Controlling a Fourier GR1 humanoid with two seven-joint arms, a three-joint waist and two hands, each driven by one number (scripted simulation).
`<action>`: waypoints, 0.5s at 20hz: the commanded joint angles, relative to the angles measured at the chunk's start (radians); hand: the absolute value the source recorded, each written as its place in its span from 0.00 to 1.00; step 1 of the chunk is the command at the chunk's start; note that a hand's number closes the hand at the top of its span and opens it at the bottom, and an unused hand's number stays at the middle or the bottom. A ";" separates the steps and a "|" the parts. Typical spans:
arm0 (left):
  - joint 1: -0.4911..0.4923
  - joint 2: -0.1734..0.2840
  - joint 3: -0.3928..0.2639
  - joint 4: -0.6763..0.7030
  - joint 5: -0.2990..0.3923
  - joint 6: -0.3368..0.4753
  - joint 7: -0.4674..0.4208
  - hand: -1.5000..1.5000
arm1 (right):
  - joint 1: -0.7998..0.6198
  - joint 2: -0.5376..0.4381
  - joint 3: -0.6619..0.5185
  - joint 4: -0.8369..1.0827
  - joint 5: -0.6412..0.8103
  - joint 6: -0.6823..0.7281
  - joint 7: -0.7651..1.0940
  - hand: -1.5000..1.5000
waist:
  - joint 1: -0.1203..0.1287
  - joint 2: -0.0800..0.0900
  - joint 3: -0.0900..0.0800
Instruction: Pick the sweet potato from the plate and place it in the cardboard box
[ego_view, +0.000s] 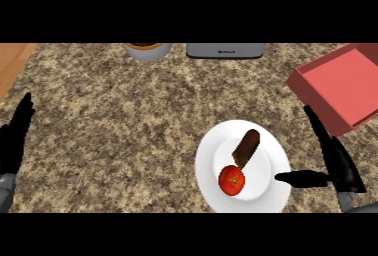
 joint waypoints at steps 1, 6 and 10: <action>0.003 -0.030 -0.031 0.041 -0.045 0.035 0.046 0.50 | 0.109 0.173 0.032 -0.007 0.035 -0.179 -0.051 0.00 | -0.022 -0.008 0.007; -0.038 -0.038 -0.018 -0.003 -0.110 0.010 0.127 0.50 | 0.153 0.148 -0.009 0.008 0.025 -0.081 -0.259 0.00 | -0.007 -0.008 0.006; 0.041 -0.027 -0.013 -0.034 -0.088 -0.007 0.076 0.50 | 0.107 -0.006 -0.006 -0.001 0.169 -0.058 -0.067 0.00 | 0.003 -0.009 0.005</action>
